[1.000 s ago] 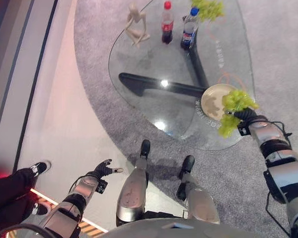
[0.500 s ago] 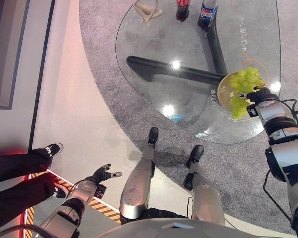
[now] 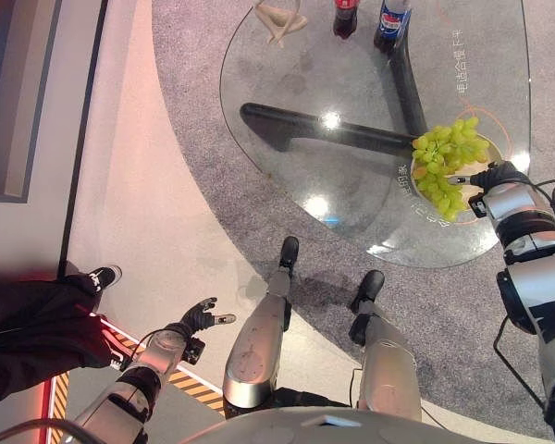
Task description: Pick up fruits into the plate
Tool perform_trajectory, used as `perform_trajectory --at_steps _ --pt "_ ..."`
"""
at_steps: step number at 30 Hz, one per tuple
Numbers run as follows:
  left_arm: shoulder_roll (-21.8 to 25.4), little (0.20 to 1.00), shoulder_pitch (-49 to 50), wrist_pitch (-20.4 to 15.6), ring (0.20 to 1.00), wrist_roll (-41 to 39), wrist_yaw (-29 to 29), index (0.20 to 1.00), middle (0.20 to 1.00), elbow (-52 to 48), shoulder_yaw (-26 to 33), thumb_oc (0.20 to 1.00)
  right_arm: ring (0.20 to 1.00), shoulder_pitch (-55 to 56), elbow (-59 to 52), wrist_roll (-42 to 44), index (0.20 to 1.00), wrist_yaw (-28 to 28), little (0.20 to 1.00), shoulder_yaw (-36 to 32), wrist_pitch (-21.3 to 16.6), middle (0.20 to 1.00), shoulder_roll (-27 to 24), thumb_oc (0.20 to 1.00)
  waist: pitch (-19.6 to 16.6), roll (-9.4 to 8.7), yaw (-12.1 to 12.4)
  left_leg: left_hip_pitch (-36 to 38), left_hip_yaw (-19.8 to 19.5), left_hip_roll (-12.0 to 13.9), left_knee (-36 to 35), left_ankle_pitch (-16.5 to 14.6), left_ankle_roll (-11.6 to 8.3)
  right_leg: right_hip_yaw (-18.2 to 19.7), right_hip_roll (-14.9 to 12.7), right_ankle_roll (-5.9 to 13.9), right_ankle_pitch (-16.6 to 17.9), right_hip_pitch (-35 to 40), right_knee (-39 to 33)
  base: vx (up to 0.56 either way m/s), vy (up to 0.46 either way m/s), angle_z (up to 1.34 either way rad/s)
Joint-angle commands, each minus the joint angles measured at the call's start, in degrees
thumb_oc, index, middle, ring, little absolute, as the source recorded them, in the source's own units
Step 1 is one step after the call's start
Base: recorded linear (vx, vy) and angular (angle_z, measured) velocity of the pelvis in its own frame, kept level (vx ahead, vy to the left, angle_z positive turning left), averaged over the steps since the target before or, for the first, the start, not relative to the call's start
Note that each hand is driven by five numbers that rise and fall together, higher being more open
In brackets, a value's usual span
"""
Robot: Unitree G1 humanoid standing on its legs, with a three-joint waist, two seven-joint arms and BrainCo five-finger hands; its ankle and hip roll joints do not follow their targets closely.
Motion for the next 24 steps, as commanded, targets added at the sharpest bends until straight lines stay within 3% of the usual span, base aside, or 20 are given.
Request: perform_trajectory --at_steps 1,3,4,8,11,16,21,24 --pt "1.7 1.0 0.8 0.0 1.0 -0.3 -0.6 1.0 1.0 1.6 -0.6 1.0 1.0 1.9 -0.5 1.9 1.0 -0.3 1.0 2.8 -1.8 1.0 -2.4 1.0 0.2 -3.7 -0.7 3.2 3.3 -4.8 3.8 -7.5 3.36 3.0 2.9 -2.55 1.8 1.3 -0.7 0.0 -0.002 -0.05" --pt "1.5 1.0 0.7 0.3 1.0 0.0 -0.6 1.0 1.0 2.1 -0.4 1.0 1.0 4.8 -1.0 4.4 1.0 0.3 1.0 1.4 -3.7 1.0 -0.9 1.0 -0.3 -4.45 -1.0 3.8 3.7 -4.6 3.5 -7.7 3.36 3.4 2.9 -2.34 2.2 2.0 -1.4 0.0 0.002 -0.02" --pt "0.9 1.0 0.6 1.0 1.0 0.1 -0.9 1.0 1.0 3.3 0.1 1.0 1.0 11.2 -2.6 10.6 1.0 1.2 1.0 -1.0 -6.7 1.0 2.2 1.0 -1.3 -5.62 -1.8 5.0 4.4 -4.3 3.1 -8.0 3.42 4.1 3.1 -2.06 2.7 3.2 -2.6 0.02 0.038 -0.02" --pt "-0.8 1.0 0.3 1.9 1.0 -0.3 -1.9 1.0 1.0 6.1 1.4 1.0 1.0 23.9 -3.9 20.4 1.0 4.9 1.0 -4.8 -13.2 1.0 10.2 1.0 -3.6 -7.55 -3.4 7.6 6.0 -3.5 2.2 -8.8 3.55 5.4 3.5 -1.8 3.4 5.7 -4.6 0.07 0.034 -0.2" --pt "-3.3 1.0 1.0 3.5 1.0 2.2 -0.5 1.0 1.0 8.8 3.6 1.0 1.0 37.4 -2.3 19.5 1.0 7.0 1.0 -7.0 -18.8 1.0 17.9 1.0 -6.8 -9.25 -5.1 10.5 8.4 -2.7 1.9 -9.9 3.43 6.4 3.4 -1.37 4.0 8.7 -6.7 0.11 0.035 -0.17" --pt "-6.3 1.0 2.4 4.3 1.0 3.2 0.2 1.0 1.0 13.2 6.7 1.0 1.0 47.6 1.5 21.5 1.0 12.1 1.0 -7.6 -19.0 1.0 24.7 1.0 -11.6 -10.54 -7.7 14.5 10.5 -2.1 1.4 -10.9 3.46 8.4 3.5 -0.81 4.5 12.0 -8.3 0.1 0.05 -0.27" --pt "-8.7 1.0 5.4 6.7 1.0 2.0 -1.0 1.0 1.0 16.3 9.1 1.0 1.0 55.2 4.2 22.8 1.0 15.1 1.0 -10.3 -18.3 1.0 28.0 1.0 -16.4 -10.3 -10.9 18.8 12.8 -2.1 0.5 -12.1 3.73 11.4 4.1 -0.65 4.4 15.2 -9.5 0.12 0.09 -0.39" --pt "-9.5 1.0 6.2 8.0 1.0 2.4 -1.3 1.0 1.0 17.0 9.5 1.0 1.0 56.5 4.9 23.9 1.0 15.8 1.0 -11.4 -18.0 1.0 28.7 1.0 -17.5 -10.15 -11.6 20.0 13.3 -2.2 0.2 -12.5 3.86 12.2 4.3 -0.71 4.3 16.1 -9.9 0.06 0.024 -0.28"
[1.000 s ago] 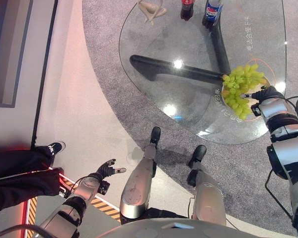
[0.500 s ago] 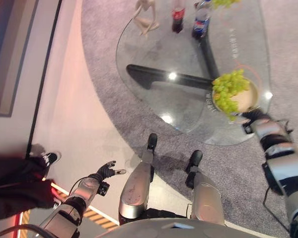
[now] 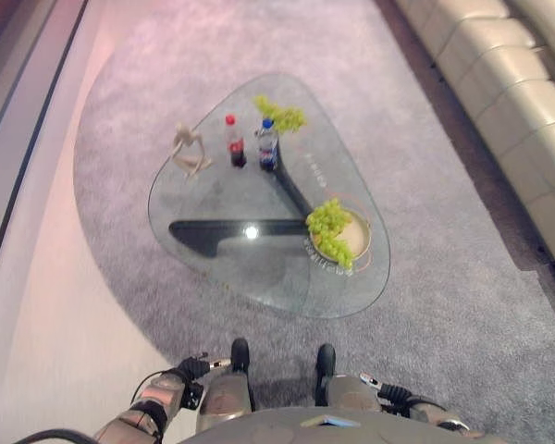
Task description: Pick up fruits into the plate
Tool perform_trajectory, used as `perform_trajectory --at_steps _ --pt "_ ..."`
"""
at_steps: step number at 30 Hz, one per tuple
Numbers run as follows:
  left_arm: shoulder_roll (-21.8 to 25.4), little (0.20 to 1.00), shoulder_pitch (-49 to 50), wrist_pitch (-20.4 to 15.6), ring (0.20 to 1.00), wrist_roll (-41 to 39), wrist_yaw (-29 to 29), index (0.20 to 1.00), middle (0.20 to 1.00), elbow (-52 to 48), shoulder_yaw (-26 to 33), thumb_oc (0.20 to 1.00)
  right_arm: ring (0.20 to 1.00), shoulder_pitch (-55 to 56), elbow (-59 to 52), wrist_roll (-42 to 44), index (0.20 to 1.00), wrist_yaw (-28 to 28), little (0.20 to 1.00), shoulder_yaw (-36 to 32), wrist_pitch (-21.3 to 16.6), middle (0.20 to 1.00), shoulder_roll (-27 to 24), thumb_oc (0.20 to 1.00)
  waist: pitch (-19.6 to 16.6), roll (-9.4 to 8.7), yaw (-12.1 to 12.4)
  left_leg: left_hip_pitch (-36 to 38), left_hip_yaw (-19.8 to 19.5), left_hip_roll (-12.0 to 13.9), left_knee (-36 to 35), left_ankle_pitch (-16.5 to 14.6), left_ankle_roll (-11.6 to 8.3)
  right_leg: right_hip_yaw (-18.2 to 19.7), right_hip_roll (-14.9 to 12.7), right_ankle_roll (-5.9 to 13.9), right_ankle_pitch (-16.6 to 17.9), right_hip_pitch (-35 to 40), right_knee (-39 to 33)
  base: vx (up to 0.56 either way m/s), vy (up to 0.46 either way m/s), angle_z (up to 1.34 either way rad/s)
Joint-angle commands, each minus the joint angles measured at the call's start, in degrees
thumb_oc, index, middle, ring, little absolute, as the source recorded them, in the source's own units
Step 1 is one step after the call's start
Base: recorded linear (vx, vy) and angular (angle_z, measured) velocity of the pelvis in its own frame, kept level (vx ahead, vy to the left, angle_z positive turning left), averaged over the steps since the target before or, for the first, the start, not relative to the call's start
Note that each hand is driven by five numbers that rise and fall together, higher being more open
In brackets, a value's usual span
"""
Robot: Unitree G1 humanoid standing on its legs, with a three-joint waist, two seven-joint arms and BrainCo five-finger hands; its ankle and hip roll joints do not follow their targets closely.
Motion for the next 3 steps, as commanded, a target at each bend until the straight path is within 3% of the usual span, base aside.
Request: perform_trajectory --at_steps 1,3 --pt "-2.6 1.0 -0.8 3.5 1.0 2.0 -0.9 1.0 1.0 4.9 0.5 1.0 1.0 -0.5 3.1 1.9 1.0 2.4 1.0 -0.8 0.1 1.0 1.4 1.0 0.0 0.71 -1.3 2.9 2.8 -3.0 1.5 -5.1 2.0 3.3 2.5 -0.99 0.7 -0.7 3.6 0.05 0.022 -0.23" --pt "-2.9 1.0 -0.8 2.3 1.0 4.0 1.1 1.0 1.0 5.1 0.1 1.0 1.0 -0.4 3.0 1.1 1.0 2.7 1.0 -1.2 -1.0 1.0 1.2 1.0 -0.7 0.82 -1.8 4.0 3.2 -2.9 1.3 -5.5 2.05 3.7 2.7 -1.1 0.6 0.3 3.2 0.05 0.021 -0.24"
